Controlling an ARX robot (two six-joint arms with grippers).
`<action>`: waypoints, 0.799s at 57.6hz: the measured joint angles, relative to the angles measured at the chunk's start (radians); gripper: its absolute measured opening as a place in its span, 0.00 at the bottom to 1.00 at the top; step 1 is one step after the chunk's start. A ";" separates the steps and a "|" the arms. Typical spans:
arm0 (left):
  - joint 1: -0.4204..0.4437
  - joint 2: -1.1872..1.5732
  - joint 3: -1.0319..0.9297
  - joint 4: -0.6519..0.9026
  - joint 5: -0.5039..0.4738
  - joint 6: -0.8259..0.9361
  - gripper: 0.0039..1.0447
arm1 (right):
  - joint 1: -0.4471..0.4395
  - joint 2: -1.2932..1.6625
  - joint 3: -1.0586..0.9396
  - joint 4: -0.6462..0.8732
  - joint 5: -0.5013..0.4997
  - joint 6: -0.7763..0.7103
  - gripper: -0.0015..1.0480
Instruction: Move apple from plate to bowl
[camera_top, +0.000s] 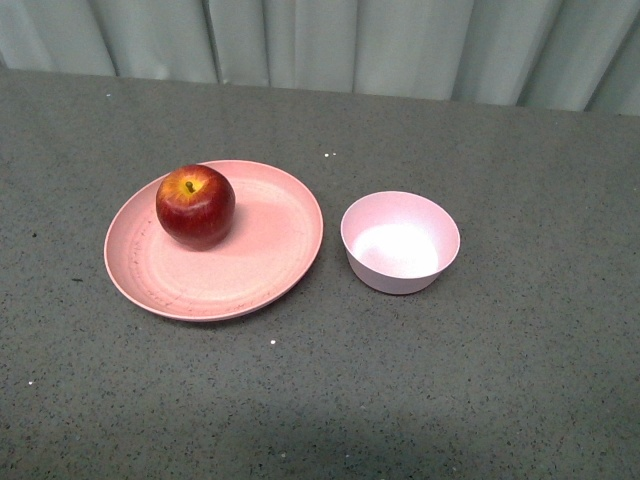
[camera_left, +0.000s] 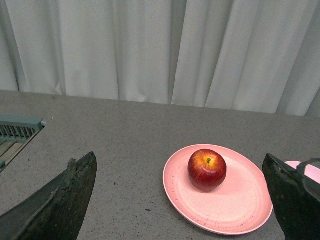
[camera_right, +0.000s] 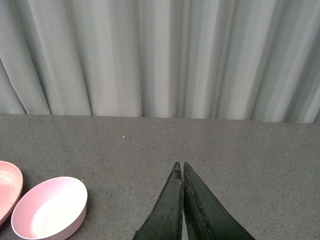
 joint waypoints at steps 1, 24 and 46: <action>0.000 0.000 0.000 0.000 0.000 0.000 0.94 | 0.000 -0.008 -0.001 -0.006 0.000 0.000 0.01; 0.000 0.000 0.000 0.000 0.000 0.000 0.94 | 0.000 -0.276 -0.010 -0.249 0.000 0.000 0.01; 0.000 0.000 0.000 0.000 0.000 0.000 0.94 | 0.000 -0.451 -0.010 -0.417 -0.001 0.000 0.01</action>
